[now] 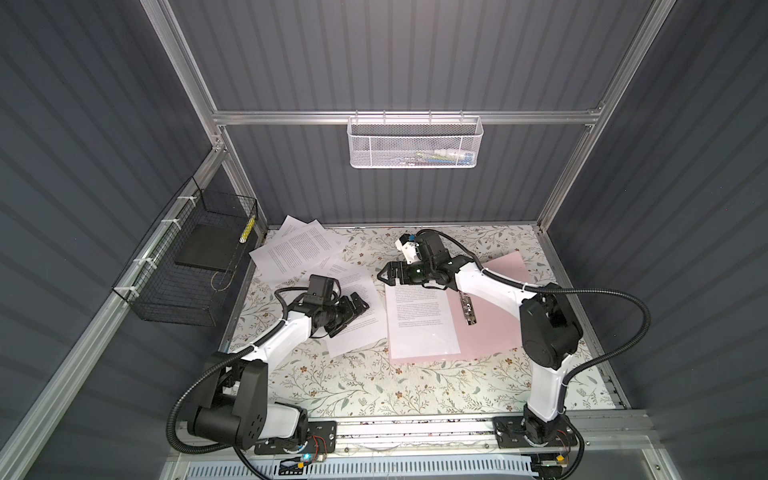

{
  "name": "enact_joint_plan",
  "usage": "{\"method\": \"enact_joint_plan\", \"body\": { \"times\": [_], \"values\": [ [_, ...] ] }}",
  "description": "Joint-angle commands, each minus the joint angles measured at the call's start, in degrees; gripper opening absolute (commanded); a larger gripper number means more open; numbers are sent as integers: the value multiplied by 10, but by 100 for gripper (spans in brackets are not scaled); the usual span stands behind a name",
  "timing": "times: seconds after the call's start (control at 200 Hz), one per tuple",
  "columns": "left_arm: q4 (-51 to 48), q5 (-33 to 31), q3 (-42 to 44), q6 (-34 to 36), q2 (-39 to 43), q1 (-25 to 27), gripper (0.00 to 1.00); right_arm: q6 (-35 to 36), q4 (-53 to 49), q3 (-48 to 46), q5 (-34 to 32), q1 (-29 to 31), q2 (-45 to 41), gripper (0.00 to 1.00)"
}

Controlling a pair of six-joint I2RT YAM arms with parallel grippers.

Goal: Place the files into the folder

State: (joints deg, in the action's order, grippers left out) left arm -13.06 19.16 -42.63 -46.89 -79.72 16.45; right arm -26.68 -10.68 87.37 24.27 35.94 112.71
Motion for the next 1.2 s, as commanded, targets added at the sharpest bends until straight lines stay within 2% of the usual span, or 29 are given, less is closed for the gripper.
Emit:
{"method": "enact_joint_plan", "body": {
  "times": [0.0,0.05,0.27,0.4,0.505,0.695,0.881,1.061,1.196],
  "values": [
    [75,1,15,-53,-22,8,100,10,-23,53,13,2,34,99],
    [79,-23,21,-53,-30,13,100,11,-25,77,17,3,54,99],
    [41,-52,43,-28,-45,16,100,38,-8,148,55,8,121,99],
    [-16,-95,76,-28,-15,11,100,55,-73,235,78,10,184,99],
    [-40,-87,118,-28,27,-15,100,60,-88,270,78,17,219,99],
    [-137,-84,138,-5,111,-63,100,37,-139,341,51,40,284,98],
    [-220,-114,117,17,163,-68,100,12,-195,409,-6,68,341,96],
    [-246,-120,107,29,180,-69,100,-26,-195,390,-44,88,345,95],
    [-243,-118,111,30,177,-71,100,-26,-192,385,-85,88,342,95]
  ]
}}
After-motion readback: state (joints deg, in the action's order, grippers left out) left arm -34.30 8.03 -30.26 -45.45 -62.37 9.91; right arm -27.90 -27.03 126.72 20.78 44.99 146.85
